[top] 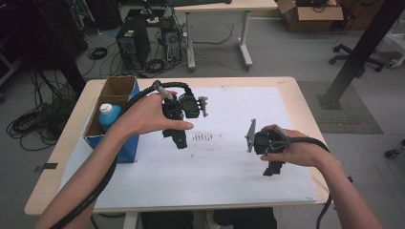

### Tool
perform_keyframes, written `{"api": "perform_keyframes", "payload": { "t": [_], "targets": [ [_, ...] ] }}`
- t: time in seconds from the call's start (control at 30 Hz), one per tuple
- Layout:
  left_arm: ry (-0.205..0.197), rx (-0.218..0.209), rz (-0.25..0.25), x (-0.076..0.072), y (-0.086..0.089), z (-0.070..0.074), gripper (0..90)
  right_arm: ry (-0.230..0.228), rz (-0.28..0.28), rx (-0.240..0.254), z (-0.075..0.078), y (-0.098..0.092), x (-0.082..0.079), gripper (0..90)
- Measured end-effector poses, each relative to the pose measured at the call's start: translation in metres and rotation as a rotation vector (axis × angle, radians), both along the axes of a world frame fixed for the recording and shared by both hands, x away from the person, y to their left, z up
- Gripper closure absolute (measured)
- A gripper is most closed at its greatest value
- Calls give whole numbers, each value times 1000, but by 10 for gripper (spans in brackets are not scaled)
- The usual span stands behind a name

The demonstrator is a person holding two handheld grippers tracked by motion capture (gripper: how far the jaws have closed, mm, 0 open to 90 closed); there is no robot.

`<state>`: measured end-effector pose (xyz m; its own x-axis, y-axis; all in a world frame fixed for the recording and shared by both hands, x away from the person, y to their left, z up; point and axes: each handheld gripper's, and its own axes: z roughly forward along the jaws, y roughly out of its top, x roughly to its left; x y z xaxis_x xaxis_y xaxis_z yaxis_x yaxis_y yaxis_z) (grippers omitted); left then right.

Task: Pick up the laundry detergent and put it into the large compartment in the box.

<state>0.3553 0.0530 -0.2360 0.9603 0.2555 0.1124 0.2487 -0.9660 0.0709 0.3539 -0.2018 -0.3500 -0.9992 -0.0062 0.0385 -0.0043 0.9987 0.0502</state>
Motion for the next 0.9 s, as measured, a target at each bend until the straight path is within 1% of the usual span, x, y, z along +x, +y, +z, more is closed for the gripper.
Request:
{"api": "perform_keyframes", "payload": {
  "t": [0.1,0.23,0.47,0.63,0.9],
  "targets": [
    [7,6,2,0,1,-2,50,0,1,-3,0,0,0,44],
    [9,-1,0,0,2,-3,50,3,1,-5,-1,0,2,44],
    [12,1,0,0,3,-4,49,6,7,-8,-3,2,2,44],
    [21,11,-6,-1,3,-7,50,6,6,-12,-4,2,2,44],
    [35,3,29,0,13,-8,50,16,1,-19,-4,1,1,44]
  ]
}}
